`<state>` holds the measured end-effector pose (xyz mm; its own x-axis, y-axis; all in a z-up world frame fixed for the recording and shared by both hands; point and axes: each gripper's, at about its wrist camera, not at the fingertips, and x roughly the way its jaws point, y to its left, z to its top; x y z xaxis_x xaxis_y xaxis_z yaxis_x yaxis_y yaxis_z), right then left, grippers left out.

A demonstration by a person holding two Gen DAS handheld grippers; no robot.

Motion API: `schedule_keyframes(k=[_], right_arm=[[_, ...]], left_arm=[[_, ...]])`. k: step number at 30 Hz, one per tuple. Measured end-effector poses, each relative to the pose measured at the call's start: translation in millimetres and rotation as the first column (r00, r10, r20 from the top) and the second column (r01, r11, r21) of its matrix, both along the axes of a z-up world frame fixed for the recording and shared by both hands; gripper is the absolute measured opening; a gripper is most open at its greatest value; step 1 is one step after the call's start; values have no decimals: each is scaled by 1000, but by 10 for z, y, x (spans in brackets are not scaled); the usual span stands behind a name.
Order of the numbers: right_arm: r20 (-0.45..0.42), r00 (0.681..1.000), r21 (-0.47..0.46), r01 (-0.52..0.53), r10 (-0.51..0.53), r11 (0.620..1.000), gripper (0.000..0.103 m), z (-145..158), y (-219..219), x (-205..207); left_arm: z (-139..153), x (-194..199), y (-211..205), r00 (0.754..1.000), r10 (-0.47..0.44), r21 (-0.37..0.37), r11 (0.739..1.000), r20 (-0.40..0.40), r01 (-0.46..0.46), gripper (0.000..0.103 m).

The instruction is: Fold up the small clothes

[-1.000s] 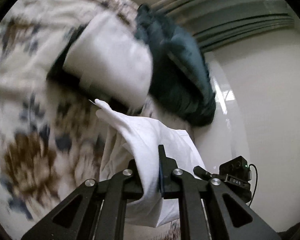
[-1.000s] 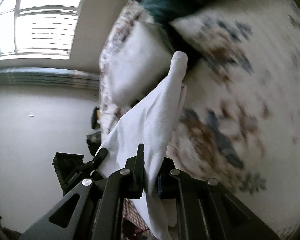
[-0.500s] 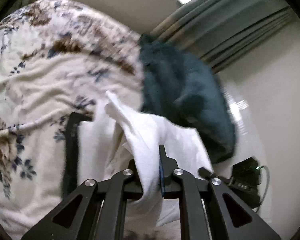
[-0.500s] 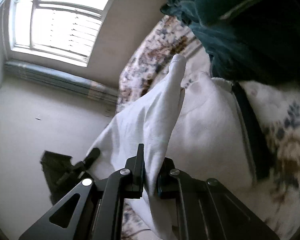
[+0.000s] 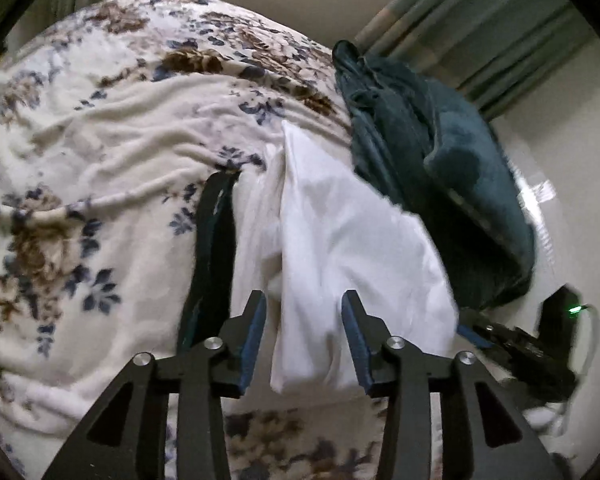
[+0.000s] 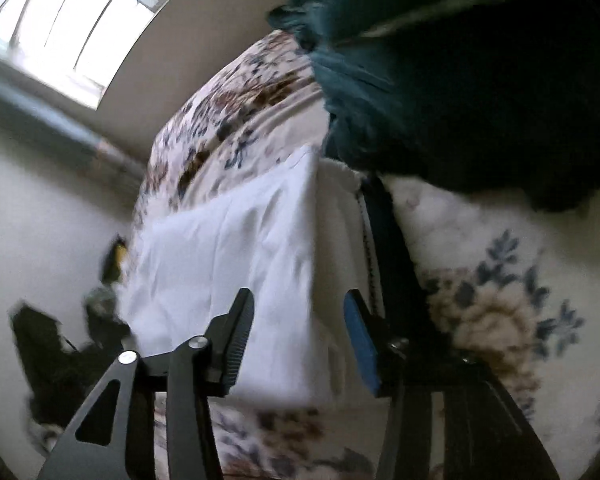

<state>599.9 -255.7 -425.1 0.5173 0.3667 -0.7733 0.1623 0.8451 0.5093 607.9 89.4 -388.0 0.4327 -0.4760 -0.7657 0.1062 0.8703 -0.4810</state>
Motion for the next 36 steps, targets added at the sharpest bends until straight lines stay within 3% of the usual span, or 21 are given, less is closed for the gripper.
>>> schedule_keyframes(k=[3, 6, 12, 13, 15, 17, 21, 24, 36], right_arm=[[-47, 998, -120, -49, 44, 992, 53, -87, 229, -133], [-122, 992, -197, -65, 42, 978, 53, -289, 388, -211], [-135, 991, -280, -60, 23, 958, 54, -262, 472, -221], [-131, 991, -310, -58, 17, 949, 57, -197, 494, -226], [-115, 993, -371, -45, 2, 927, 88, -45, 538, -269], [-98, 995, -430, -28, -16, 902, 101, 120, 571, -336], [-81, 996, -524, -6, -43, 852, 102, 445, 648, -509], [-68, 996, -544, 14, -61, 839, 102, 709, 648, -666], [58, 994, -575, 113, -97, 810, 102, 2226, 639, -1799]], left_arm=[[-192, 2, -44, 999, 23, 140, 990, -28, -19, 50], [-294, -41, 5, 998, 49, 175, 984, -44, -41, 60], [-210, -158, -21, 997, 70, 222, 973, -43, -59, 64], [-156, -174, -58, 996, 75, 251, 966, -38, -63, 66], [-15, -228, -150, 997, 72, 312, 948, -10, -65, 81], [105, -292, -234, 998, 61, 355, 933, 16, -63, 94], [420, -476, -367, 997, 50, 430, 900, 57, -70, 95], [656, -631, -423, 996, 43, 455, 888, 75, -73, 95], [1831, -1603, -531, 989, 2, 457, 887, 145, -68, 95]])
